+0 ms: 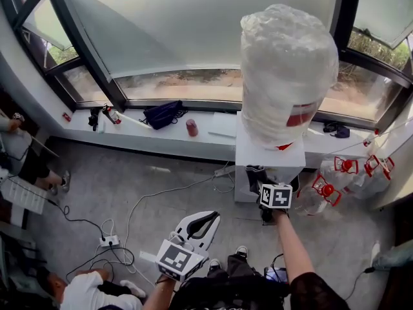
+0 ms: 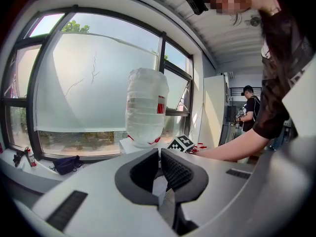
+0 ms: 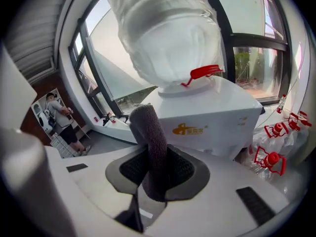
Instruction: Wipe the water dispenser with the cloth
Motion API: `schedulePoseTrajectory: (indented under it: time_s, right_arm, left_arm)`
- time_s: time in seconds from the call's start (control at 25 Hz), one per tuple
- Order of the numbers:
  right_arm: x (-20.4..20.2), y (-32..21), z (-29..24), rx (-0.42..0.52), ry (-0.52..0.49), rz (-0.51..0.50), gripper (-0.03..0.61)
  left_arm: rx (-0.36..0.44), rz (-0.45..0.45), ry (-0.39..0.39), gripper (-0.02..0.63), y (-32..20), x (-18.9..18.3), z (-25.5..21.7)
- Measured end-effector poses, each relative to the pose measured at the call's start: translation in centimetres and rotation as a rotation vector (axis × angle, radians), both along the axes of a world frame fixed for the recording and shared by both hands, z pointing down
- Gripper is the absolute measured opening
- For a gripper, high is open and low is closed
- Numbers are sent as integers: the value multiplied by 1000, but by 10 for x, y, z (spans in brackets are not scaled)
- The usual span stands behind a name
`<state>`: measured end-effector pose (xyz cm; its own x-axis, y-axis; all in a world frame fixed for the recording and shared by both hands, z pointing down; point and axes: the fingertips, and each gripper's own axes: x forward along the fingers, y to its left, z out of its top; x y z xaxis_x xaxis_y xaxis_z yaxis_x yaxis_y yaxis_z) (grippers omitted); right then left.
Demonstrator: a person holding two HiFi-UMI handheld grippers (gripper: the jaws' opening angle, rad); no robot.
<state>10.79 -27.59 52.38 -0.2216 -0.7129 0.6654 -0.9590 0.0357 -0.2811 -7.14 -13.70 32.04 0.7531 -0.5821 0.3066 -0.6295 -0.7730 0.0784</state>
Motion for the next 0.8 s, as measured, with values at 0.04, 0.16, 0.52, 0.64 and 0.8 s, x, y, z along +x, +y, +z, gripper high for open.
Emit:
schedulePoseTrajectory:
  time_s: [0.04,0.16,0.52,0.64,0.8]
  right_arm:
    - [10,-1,2,-8,12,14,101]
    - [44,1,8,-27,36,54,101]
    - [153,33,16,-61,86,207,101]
    - [182,45,16,-61,94,245,101]
    - [209,60,18,-68,102,276,101]
  left_arm:
    - [-2,-9,-3,21,-4,1,0]
    - [-12,-28,-13,21,-14,5,-2]
    - [-36,76,-5,21,-12,43,10]
    - [-34,100,-14,21,-10,56,13]
    - [-31,124,-23,21,-6,74,17]
